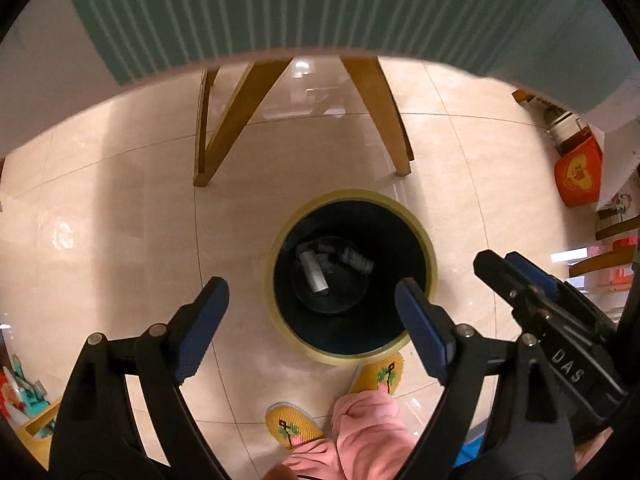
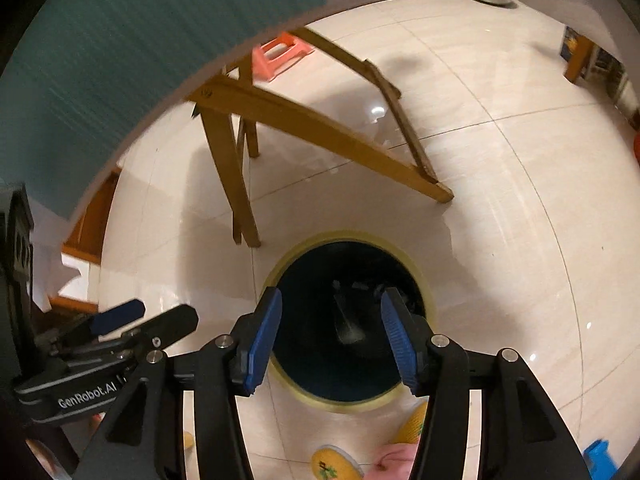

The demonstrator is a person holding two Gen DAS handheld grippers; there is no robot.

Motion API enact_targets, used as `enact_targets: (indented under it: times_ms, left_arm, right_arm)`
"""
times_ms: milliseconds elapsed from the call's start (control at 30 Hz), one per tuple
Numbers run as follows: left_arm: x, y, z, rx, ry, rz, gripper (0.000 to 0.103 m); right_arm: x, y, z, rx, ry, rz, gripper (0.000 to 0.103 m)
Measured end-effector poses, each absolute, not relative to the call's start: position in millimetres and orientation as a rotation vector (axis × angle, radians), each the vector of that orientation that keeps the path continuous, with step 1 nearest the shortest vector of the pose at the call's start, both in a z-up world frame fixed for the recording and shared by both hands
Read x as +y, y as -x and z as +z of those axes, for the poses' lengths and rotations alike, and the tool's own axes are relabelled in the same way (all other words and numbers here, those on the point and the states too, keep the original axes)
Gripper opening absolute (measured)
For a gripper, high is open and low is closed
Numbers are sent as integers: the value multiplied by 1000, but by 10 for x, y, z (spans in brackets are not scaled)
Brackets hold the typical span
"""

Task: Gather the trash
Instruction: 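Open both tools to drop the box and carton into the bin, then move both tools back toward the red snack bag on the table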

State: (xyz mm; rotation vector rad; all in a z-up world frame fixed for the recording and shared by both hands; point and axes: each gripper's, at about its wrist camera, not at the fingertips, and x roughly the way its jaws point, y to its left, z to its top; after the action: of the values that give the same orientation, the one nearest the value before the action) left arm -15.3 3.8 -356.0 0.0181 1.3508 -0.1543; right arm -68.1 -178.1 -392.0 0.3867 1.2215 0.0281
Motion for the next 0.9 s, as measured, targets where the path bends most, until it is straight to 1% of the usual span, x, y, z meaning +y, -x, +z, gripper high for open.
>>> enact_targets:
  times_ms: [133, 200, 267, 333, 500, 633, 900]
  left_arm:
    - [-16, 213, -3319, 1336, -18, -174, 83]
    - [-9, 271, -3152, 1334, -18, -182, 83]
    - [15, 304, -2934, 1336, -12, -193, 83]
    - [54, 348, -2708, 1327, -1, -205, 83]
    - [143, 492, -2004, 1298, 35, -225, 83]
    - [184, 611, -1400, 1277, 61, -243, 83]
    - [205, 755, -432, 1177, 35, -295, 83]
  right_arm:
    - [-1825, 800, -3649, 1202, -382, 15, 53]
    - [-1830, 855, -3480, 1207, -381, 15, 55]
    - [-1851, 888, -3294, 1203, -375, 10, 61]
    - [-1839, 964, -3031, 1194, -365, 2, 61]
    - [-1810, 1069, -2361, 1158, -348, -4, 70]
    - [-1674, 1163, -1735, 1117, -312, -2, 71]
    - [-1508, 1373, -606, 1032, -261, -38, 74]
